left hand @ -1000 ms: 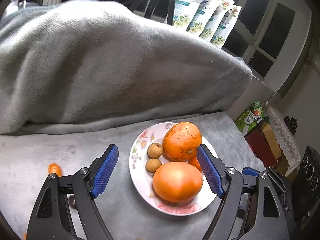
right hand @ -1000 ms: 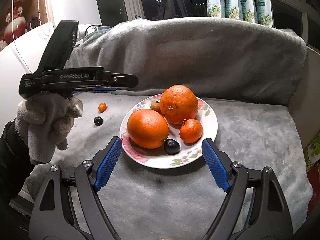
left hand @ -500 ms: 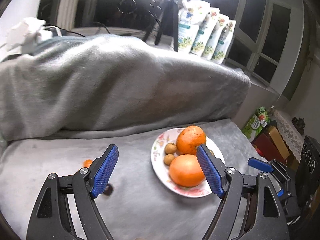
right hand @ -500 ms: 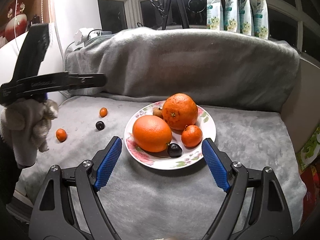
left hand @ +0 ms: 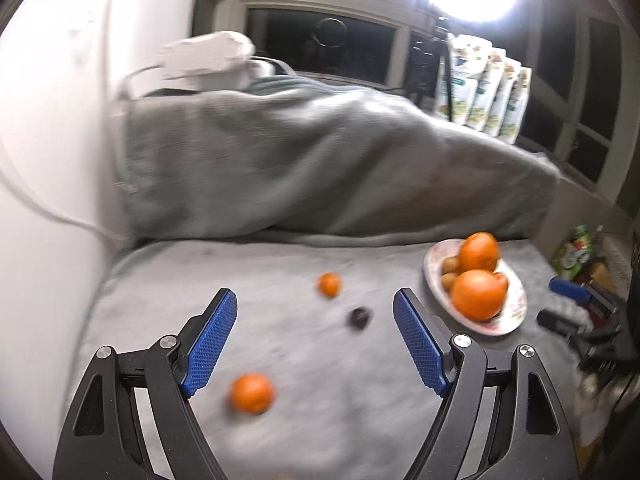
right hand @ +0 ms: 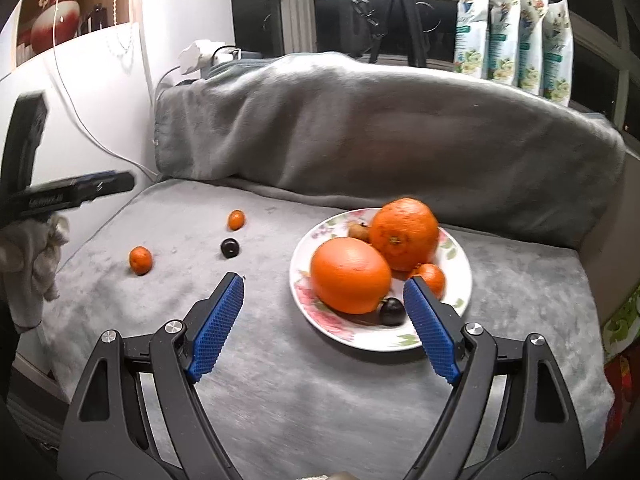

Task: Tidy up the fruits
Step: 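Move the left gripper to a mandarin while the right gripper moves to another dark plum, then close the left gripper on the mandarin while the right gripper closes on the plum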

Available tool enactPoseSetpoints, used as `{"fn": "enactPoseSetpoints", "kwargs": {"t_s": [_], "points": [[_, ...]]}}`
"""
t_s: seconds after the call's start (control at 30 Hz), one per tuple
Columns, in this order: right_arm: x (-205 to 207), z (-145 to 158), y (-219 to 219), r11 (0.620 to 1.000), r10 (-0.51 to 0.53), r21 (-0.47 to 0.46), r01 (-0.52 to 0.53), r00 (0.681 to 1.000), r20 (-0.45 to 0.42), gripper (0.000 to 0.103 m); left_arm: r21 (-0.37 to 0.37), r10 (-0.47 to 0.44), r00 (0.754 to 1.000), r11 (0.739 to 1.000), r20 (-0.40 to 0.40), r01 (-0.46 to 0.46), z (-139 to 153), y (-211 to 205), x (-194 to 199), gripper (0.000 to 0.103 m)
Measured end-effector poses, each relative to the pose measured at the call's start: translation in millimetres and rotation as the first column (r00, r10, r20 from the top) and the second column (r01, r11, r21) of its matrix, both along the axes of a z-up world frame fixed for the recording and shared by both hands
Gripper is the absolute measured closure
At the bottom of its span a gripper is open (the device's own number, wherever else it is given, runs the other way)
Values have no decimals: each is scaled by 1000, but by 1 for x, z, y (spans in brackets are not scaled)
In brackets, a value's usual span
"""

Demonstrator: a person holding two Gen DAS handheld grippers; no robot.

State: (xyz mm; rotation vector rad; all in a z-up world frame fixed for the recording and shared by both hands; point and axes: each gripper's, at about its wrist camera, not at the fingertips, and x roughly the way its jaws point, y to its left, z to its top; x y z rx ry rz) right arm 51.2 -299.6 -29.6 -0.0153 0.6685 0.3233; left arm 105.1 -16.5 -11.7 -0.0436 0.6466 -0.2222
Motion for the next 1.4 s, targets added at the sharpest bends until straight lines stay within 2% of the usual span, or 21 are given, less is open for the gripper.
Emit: {"fn": "enactPoseSetpoints", "kwargs": {"t_s": [0.13, 0.27, 0.37, 0.43, 0.5, 0.57, 0.7, 0.77, 0.8, 1.07, 1.4], "points": [[7, -1, 9, 999, 30, 34, -30, 999, -15, 18, 38, 61, 998, 997, 3, -62, -13, 17, -18, 22], [13, -2, 21, 997, 65, 44, -64, 998, -18, 18, -23, 115, 991, 993, -72, -117, -35, 36, -19, 23], [18, -3, 34, 995, 97, 41, -96, 995, -27, 18, -45, 126, 987, 990, -95, -131, -46, 41, -24, 33], [21, -5, 44, 992, 118, 38, -116, 993, -31, 19, -63, 122, 987, 990, -101, -129, -51, 43, -29, 34], [26, -7, 53, 990, 137, 41, -136, 990, -38, 22, -79, 115, 987, 989, -110, -124, -56, 42, -30, 42], [32, -9, 63, 986, 160, 44, -158, 986, -53, 28, -89, 106, 987, 989, -119, -117, -61, 41, -29, 44], [41, -16, 85, 980, 196, 27, -195, 978, -71, 30, -99, 97, 984, 989, -150, -113, -72, 41, -24, 47], [50, -22, 95, 977, 211, 28, -209, 973, -94, 40, -100, 103, 982, 988, -155, -119, -76, 43, -22, 50], [54, -25, 98, 977, 215, 31, -213, 970, -109, 43, -99, 107, 981, 987, -160, -124, -78, 44, -21, 51], [85, -53, 117, 980, 196, 15, -197, 962, -189, 55, -92, 121, 974, 986, -191, -140, -90, 50, -11, 51], [111, -73, 129, 986, 161, 7, -164, 955, -247, 63, -89, 111, 971, 987, -213, -132, -99, 47, -1, 51]]}}
